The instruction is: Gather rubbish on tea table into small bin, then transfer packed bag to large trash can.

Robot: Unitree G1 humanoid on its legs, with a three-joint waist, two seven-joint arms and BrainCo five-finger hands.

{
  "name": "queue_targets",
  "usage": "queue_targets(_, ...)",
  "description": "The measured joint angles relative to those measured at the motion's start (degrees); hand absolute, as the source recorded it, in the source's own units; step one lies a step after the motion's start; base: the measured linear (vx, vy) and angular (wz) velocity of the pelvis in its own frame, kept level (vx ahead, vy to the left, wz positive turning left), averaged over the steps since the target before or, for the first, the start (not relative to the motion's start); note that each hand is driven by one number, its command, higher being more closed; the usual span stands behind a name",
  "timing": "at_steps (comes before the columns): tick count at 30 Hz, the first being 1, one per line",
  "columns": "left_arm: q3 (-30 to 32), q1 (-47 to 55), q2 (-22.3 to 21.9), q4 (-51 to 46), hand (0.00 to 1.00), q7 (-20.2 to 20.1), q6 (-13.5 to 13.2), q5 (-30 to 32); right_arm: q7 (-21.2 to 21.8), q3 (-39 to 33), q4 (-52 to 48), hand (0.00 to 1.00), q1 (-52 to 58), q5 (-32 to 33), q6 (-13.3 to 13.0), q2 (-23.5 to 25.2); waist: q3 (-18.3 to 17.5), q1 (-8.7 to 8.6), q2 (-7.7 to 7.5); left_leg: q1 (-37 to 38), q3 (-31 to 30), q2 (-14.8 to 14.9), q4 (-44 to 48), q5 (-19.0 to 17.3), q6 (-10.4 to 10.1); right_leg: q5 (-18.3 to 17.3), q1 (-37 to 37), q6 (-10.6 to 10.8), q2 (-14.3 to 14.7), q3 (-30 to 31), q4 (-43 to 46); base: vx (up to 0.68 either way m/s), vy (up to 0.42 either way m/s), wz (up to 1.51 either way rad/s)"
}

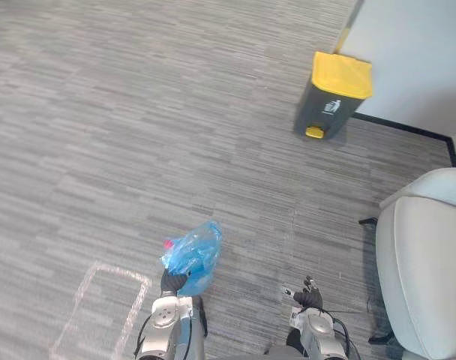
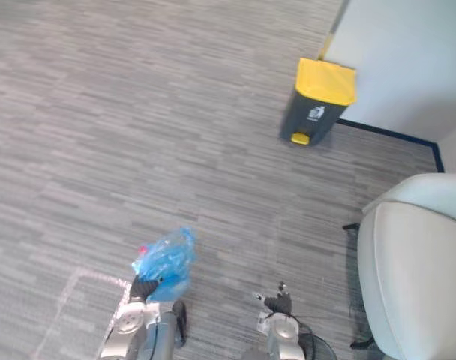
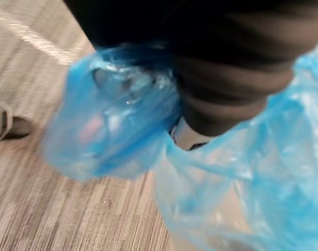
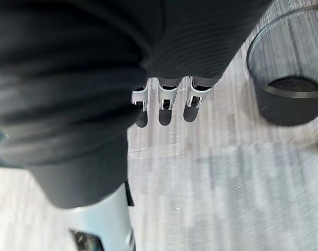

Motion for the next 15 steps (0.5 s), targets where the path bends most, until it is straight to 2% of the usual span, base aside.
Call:
queue_targets(1,-0.7,-0.1,0.5,0.0,1.0,0.0,0.0,0.0,0.0,0.0,0.1,0.0,0.6,-0.5,0.2,0.0,0.0,-0.76,0.11,2.6,0.5,-0.1,-1.9,-0.8,0.0,-1.2,-3.6,-1.6,-0.2,-3.1,5.8,0.36,0.146,-0.47)
queue_targets(3,-0.9,-0.5,0.9,0.0,1.0,0.0,0.0,0.0,-0.1,0.1,0.6,0.0,1.1,-2.1,0.5,0.0,0.2,-1.4,0.43,6.3,1.5,-0.1,-5.4,-1.4,-0.7,-3.7,-9.2,-4.7,-0.1,-9.2,8.4,0.34,0.04,-0.28)
queue_targets(4,-0.6,-0.7,1.2,0.6,1.0,0.0,0.0,-0.1,-0.1,0.1,1.4,0.0,0.8,-2.1,0.5,-0.1,0.2,-2.33,0.42,8.7,2.3,0.2,-7.2,-1.1,-0.8,-4.7,-11.7,-6.1,0.7,-12.5,5.7,0.39,-0.042,-0.23)
queue_targets(6,0.5,-1.6,1.6,2.7,1.0,0.0,0.0,-0.1,-0.1,0.2,4.4,0.0,-0.6,-2.1,0.4,-0.3,0.3,-3.28,0.53,12.0,3.6,1.0,-8.7,-1.5,-1.4,-4.0,-15.0,-8.0,3.3,-16.2,-4.1,0.54,-0.11,-0.11)
queue_targets(7,0.8,-2.7,2.3,4.7,1.0,0.0,0.0,-0.1,-0.1,0.6,6.1,0.0,-1.1,-2.1,0.6,-0.6,0.1,-3.49,0.33,14.0,3.5,1.0,-10.4,-1.7,-2.1,0.8,-15.6,-8.9,6.2,-16.9,-15.1,0.52,-0.116,0.05)
queue_targets(8,0.8,-2.8,3.1,5.5,1.0,0.0,0.0,-0.1,-0.1,1.0,7.0,0.0,-0.8,-2.2,0.7,-0.8,-0.2,-3.73,-0.52,15.3,2.7,0.0,-11.1,-1.9,-2.6,7.1,-14.7,-9.7,7.7,-16.6,-24.3,0.45,-0.079,0.2)
queue_targets(9,1.0,-3.1,3.3,6.5,1.0,0.0,0.0,-0.1,0.0,0.9,7.2,0.0,-0.4,-2.1,0.7,-1.8,-0.1,-4.09,0.06,16.9,0.8,0.3,-11.3,-3.0,-4.2,14.7,-14.0,-16.3,9.2,-15.2,-26.0,0.5,-0.068,-0.07)
queue_targets(10,2.3,-3.4,2.6,7.2,1.0,0.1,0.1,-0.1,0.0,0.9,7.4,0.0,-2.0,-2.1,0.8,-3.6,-0.2,-3.39,2.48,17.2,-0.5,2.4,-10.4,-3.1,-5.1,13.4,-14.0,-16.8,10.6,-15.0,-24.7,0.59,-0.119,-0.16)
queue_targets(11,2.8,-3.5,1.8,7.5,1.0,0.1,-0.1,-0.1,0.0,0.5,7.1,0.0,-2.7,-2.1,0.6,-3.9,-0.2,-3.73,3.22,16.8,-2.1,2.9,-8.3,-2.6,-5.6,10.6,-13.9,-16.2,11.0,-15.4,-23.6,0.57,-0.145,-0.27)
queue_targets(13,2.9,-4.5,1.6,7.7,1.0,0.0,-0.1,0.0,0.0,-0.4,7.2,0.0,-2.9,-2.1,0.6,-4.3,0.1,-3.92,4.27,14.4,-4.9,5.3,1.4,-1.2,-6.3,7.3,-11.0,-16.7,12.3,-16.4,-23.1,0.53,-0.161,0.12)
queue_targets(14,3.1,-4.4,0.9,7.5,1.0,0.0,-0.1,-0.1,0.0,-0.3,7.0,0.0,-1.8,-2.1,0.9,-3.9,0.3,-3.96,4.3,11.9,-6.4,7.0,11.7,2.2,-5.7,6.1,-6.8,-16.8,13.1,-16.7,-24.5,0.56,-0.131,0.16)
queue_targets(15,3.4,-4.1,0.2,7.1,1.0,0.0,-0.1,-0.1,-0.1,0.1,6.7,0.0,-1.2,-2.1,0.8,-3.5,0.5,-3.63,3.95,9.6,-7.3,8.2,19.4,3.8,-5.3,5.5,-3.4,-17.2,13.5,-16.4,-26.1,0.59,-0.085,0.0)
